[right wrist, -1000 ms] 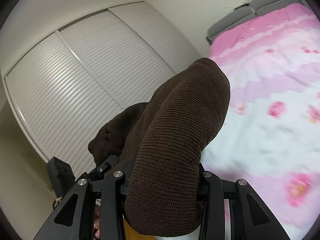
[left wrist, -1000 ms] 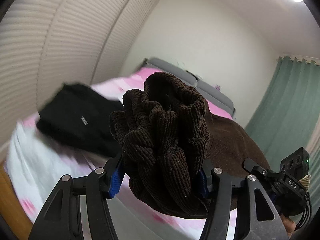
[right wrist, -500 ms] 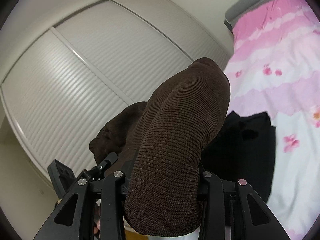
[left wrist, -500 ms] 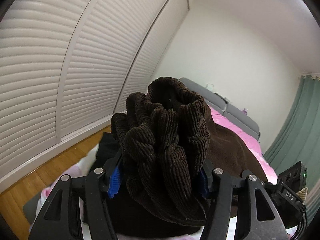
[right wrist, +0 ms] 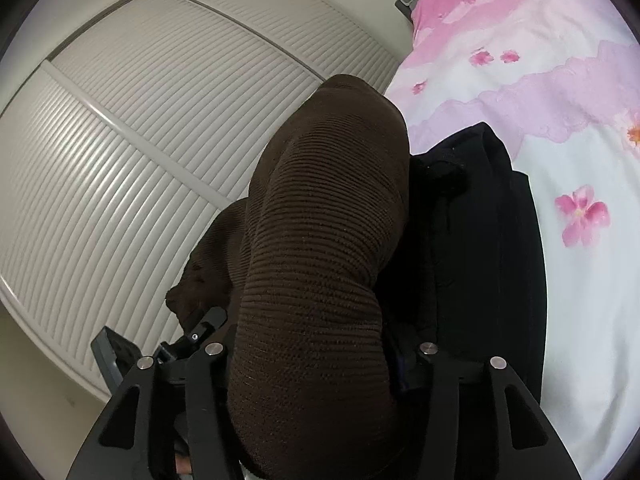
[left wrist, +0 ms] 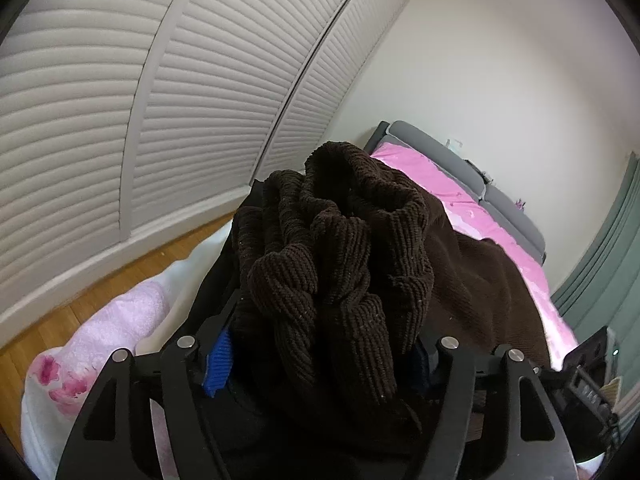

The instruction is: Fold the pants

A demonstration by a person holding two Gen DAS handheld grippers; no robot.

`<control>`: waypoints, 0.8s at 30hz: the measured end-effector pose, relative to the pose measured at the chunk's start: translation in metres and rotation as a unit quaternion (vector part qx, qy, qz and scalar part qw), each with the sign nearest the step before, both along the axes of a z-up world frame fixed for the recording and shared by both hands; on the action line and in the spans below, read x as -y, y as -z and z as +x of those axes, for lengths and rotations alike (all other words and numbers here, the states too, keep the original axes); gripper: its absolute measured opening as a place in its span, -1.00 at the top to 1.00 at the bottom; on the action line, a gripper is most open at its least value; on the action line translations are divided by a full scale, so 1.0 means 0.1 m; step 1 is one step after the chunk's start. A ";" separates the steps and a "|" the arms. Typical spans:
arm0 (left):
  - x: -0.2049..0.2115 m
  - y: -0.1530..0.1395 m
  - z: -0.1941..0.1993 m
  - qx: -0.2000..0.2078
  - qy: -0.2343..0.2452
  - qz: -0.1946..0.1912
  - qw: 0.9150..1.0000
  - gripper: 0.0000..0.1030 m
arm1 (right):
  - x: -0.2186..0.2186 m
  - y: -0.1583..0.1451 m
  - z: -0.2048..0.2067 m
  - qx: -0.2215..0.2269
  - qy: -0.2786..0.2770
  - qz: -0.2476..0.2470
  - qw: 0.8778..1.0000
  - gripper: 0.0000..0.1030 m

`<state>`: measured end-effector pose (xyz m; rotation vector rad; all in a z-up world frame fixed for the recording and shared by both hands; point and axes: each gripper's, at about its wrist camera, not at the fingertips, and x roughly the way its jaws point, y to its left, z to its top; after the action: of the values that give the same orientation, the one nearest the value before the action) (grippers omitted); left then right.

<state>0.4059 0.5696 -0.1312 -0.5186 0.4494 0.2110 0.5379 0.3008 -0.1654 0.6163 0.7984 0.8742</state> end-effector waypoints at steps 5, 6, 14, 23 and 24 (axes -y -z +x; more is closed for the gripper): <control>0.06 -0.17 -0.10 -0.007 -0.019 0.039 0.999 -0.68 | -0.02 -0.21 -0.07 0.008 0.016 -0.033 0.999 -0.41; 0.07 -0.20 -0.13 -0.007 -0.025 0.047 0.999 -0.71 | 0.02 -0.28 -0.13 0.021 0.031 -0.052 0.998 -0.60; 0.29 -0.66 -0.60 0.007 -0.073 0.106 0.992 -0.97 | 0.47 -0.73 -0.53 0.090 0.089 -0.111 0.986 -0.79; 1.43 -1.11 -1.37 0.022 -0.049 0.191 0.980 -1.00 | 1.23 -1.37 -1.50 0.193 0.154 -0.196 0.949 -0.78; 1.56 -1.13 -1.46 0.021 -0.046 0.194 0.980 -1.00 | 1.33 -1.44 -1.65 0.203 0.160 -0.207 0.944 -0.78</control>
<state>0.2598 0.4135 -0.0179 -0.1598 0.3319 0.3684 0.3732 0.1677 -0.0216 0.1725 0.4656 0.4853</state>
